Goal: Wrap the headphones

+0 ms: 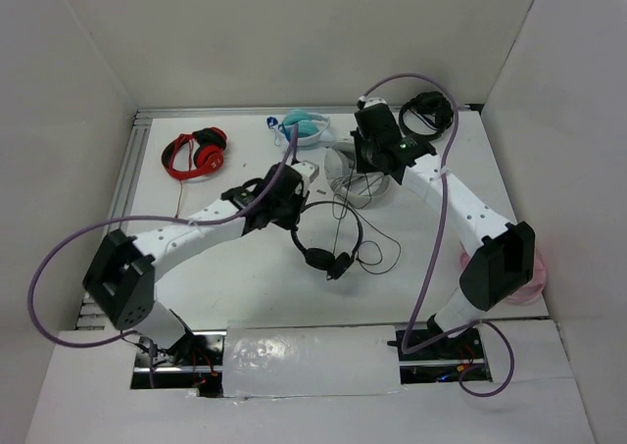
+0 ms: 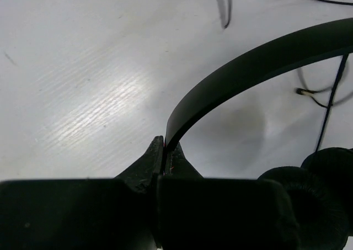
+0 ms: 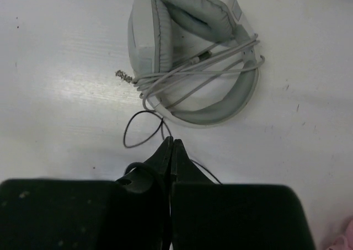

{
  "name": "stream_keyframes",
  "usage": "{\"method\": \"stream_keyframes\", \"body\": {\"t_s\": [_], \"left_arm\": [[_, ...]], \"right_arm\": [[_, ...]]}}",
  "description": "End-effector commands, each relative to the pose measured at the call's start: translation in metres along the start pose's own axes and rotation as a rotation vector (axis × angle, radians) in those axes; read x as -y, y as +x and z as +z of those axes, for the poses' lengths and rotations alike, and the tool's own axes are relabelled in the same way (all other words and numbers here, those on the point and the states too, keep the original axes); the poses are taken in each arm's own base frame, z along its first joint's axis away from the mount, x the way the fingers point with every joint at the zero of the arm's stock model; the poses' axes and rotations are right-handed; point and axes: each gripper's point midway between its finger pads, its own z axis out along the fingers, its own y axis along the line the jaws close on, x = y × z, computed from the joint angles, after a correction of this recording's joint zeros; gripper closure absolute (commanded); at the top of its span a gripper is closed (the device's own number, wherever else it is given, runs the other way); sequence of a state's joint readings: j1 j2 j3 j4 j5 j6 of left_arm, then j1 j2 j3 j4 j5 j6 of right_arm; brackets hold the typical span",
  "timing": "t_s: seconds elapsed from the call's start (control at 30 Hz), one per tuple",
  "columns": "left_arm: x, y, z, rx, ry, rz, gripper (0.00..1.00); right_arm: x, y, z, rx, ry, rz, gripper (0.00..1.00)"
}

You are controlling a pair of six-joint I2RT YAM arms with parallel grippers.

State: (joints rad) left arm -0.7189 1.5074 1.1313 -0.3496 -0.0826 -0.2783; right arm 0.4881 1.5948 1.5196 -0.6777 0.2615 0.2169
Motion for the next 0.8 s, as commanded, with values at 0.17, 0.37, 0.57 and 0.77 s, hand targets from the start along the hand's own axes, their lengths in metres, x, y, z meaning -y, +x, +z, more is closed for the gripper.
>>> {"method": "stream_keyframes", "body": {"t_s": [0.17,0.37,0.57,0.77], "left_arm": [[-0.053,-0.008,0.010,-0.141,-0.341,-0.355,1.00],[-0.078,-0.015,0.000,-0.143,-0.340,-0.558,1.00],[-0.096,-0.015,-0.001,-0.163,-0.370,-0.680,1.00],[-0.095,-0.024,0.000,-0.177,-0.366,-0.750,1.00]], "right_arm": [[-0.010,0.012,-0.044,0.037,0.077,-0.023,1.00],[-0.031,0.019,-0.055,0.046,-0.018,-0.030,1.00],[-0.086,0.021,-0.073,0.066,-0.267,-0.101,1.00],[-0.151,0.020,-0.083,0.057,-0.512,-0.230,1.00]]}}
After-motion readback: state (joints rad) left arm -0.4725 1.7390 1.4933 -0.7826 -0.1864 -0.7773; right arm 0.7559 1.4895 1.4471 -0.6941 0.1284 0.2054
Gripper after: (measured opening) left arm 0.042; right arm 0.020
